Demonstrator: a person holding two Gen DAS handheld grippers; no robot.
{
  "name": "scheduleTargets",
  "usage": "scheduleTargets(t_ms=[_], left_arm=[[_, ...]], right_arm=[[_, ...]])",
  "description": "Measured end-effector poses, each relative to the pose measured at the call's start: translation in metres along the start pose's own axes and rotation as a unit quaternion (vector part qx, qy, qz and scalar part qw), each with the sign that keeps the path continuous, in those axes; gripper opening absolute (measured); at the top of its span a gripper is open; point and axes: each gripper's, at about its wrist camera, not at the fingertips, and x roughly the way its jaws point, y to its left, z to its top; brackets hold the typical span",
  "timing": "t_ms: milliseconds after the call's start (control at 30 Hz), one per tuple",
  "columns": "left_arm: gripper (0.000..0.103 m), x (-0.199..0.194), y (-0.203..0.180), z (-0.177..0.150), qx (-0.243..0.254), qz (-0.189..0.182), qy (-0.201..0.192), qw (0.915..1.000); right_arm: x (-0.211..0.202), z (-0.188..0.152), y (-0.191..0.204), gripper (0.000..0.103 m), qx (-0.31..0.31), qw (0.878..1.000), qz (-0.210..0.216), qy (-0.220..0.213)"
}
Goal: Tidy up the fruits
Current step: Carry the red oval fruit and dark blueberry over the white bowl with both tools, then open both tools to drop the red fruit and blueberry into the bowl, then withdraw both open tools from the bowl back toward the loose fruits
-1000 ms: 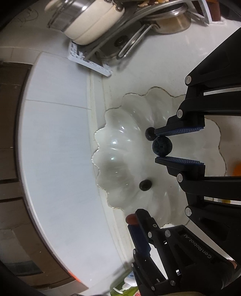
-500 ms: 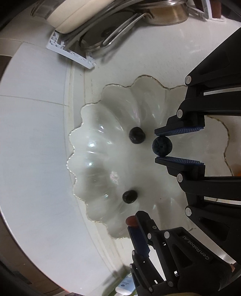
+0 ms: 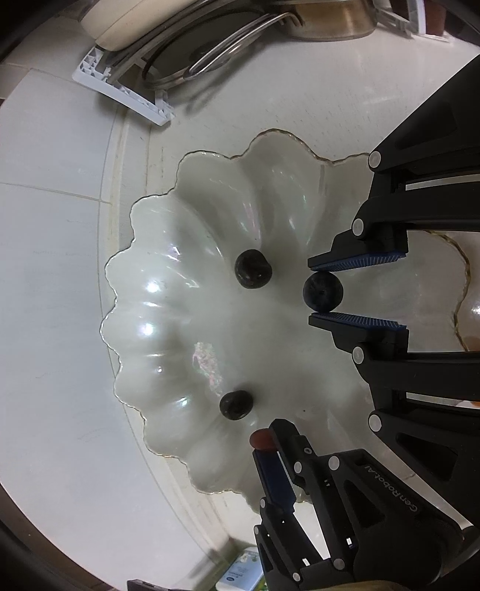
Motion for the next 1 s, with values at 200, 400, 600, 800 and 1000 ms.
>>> scheduleTargets(t_ms=[200,400,600,800,1000], left_arm=[[0.024,0.001,0.0,0.0,0.003,0.001,0.002,1.0],[0.038,0.0,0.001,0.0,0.001,-0.004,0.003,1.0],[0.04,-0.009,0.0,-0.002,0.005,0.001,-0.007,1.0],[0.04,-0.033,0.0,-0.006,0.006,0.008,-0.038,0.9992],[0.041,-0.063,0.0,-0.015,0.01,0.008,-0.074,0.9972]], right_arm=[[0.002,0.0,0.0,0.024,-0.001,1.0,0.004,0.003],[0.002,0.002,-0.004,0.027,0.002,1.0,0.007,0.007],[-0.005,0.0,-0.007,0.027,0.009,1.0,0.0,-0.002],[-0.024,-0.003,-0.006,0.027,0.013,0.999,-0.01,-0.029],[-0.055,-0.01,-0.004,0.027,0.02,0.997,-0.016,-0.072]])
